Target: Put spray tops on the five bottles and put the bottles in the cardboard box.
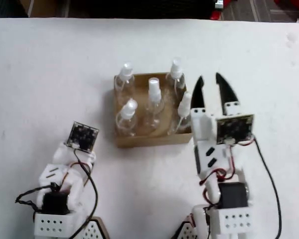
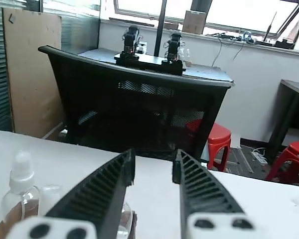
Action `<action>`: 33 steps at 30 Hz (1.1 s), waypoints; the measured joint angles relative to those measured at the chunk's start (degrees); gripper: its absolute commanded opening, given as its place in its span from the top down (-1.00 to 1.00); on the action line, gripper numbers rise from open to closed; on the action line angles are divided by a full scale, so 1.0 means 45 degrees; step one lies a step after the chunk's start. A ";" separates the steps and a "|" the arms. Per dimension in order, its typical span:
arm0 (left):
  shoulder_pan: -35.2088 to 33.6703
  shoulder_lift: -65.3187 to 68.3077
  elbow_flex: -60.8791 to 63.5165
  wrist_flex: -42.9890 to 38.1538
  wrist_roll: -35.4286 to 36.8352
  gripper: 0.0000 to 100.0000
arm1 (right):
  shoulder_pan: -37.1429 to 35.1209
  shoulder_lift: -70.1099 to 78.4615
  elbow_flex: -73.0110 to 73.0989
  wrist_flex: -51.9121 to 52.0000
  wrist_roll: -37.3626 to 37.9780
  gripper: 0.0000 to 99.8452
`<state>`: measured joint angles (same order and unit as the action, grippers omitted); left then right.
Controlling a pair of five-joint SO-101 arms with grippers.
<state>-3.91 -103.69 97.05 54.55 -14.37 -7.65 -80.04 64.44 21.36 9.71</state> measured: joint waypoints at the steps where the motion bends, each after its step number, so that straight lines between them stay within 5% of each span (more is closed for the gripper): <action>1: 0.0000 0.0000 0.0000 -0.0078 0.0000 0.95 | 0.0137 0.0000 -0.0508 0.0625 0.0000 0.95; 11: 0.0000 0.0000 0.0000 -0.0254 0.0000 0.95 | 0.1172 -0.1582 -0.3575 0.6759 0.0000 0.97; 17: 0.0000 0.0000 -0.0567 -0.0293 0.0000 0.95 | 0.1250 -0.4884 -0.3184 0.7971 0.0000 0.97; 33: -0.0860 -0.0020 -0.3165 -0.0293 0.1582 0.95 | 0.1328 -0.5138 -0.1524 1.0842 0.0000 0.97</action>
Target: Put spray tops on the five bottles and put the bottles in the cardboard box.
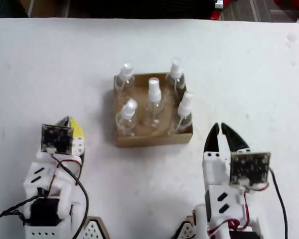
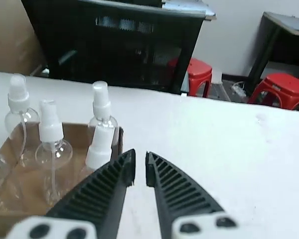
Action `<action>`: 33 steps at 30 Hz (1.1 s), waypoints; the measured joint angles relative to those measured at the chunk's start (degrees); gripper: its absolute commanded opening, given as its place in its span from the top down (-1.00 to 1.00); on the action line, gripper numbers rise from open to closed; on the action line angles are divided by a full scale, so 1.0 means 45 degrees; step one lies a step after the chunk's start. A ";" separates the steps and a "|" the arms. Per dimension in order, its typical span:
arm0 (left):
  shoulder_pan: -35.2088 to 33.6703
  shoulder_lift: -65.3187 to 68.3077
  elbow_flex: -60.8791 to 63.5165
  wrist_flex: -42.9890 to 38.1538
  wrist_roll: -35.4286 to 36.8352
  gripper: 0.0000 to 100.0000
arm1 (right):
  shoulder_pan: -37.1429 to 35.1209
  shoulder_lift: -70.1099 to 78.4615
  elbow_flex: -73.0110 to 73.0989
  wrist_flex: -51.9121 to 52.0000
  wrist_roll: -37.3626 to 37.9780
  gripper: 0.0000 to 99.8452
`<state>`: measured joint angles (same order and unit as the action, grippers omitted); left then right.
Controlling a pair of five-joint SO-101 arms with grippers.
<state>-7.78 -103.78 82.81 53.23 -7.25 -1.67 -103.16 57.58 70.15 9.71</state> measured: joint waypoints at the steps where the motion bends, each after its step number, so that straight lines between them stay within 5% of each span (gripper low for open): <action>1: -0.0234 0.0000 0.0000 0.0000 0.0000 0.95 | 0.0000 0.0000 0.0254 0.0137 0.0020 0.97; 12: -0.0938 -0.0020 0.2559 0.0000 0.0000 0.95 | 0.0000 0.0000 0.3927 0.0215 0.0020 0.82; 22: -0.0938 -0.0020 0.3145 0.0020 0.0000 0.95 | 0.0000 0.0000 0.6388 0.0215 0.0020 0.97; 33: 0.0430 -0.0020 0.3145 0.3516 0.0000 0.95 | 0.0000 0.0117 0.8615 0.0078 0.0020 0.95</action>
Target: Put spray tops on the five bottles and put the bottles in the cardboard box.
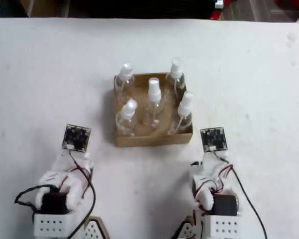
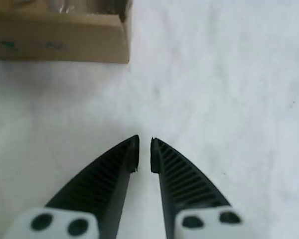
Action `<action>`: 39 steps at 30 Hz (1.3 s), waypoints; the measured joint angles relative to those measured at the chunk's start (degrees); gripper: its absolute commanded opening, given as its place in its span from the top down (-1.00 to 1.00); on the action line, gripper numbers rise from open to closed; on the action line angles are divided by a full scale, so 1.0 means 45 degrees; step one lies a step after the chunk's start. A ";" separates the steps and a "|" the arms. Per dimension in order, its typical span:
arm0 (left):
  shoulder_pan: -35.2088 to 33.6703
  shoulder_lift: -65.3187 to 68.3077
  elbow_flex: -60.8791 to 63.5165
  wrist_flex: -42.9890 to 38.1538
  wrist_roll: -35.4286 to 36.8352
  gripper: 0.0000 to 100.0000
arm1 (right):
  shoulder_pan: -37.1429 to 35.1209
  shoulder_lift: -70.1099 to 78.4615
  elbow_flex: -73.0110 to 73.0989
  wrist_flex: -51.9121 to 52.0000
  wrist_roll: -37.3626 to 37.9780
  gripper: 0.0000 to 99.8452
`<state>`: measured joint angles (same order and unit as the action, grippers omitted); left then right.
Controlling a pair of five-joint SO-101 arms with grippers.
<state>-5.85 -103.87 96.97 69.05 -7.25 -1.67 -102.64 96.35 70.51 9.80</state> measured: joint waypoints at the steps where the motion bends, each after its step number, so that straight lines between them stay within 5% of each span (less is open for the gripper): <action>1: 0.0000 0.0000 0.0000 0.0117 0.0000 0.95 | 0.0000 -0.0039 0.0000 0.0000 0.0000 0.95; 39: 0.0059 0.0000 0.0000 0.1055 0.0000 0.95 | 0.0000 -0.0039 0.0000 0.0391 0.0000 0.95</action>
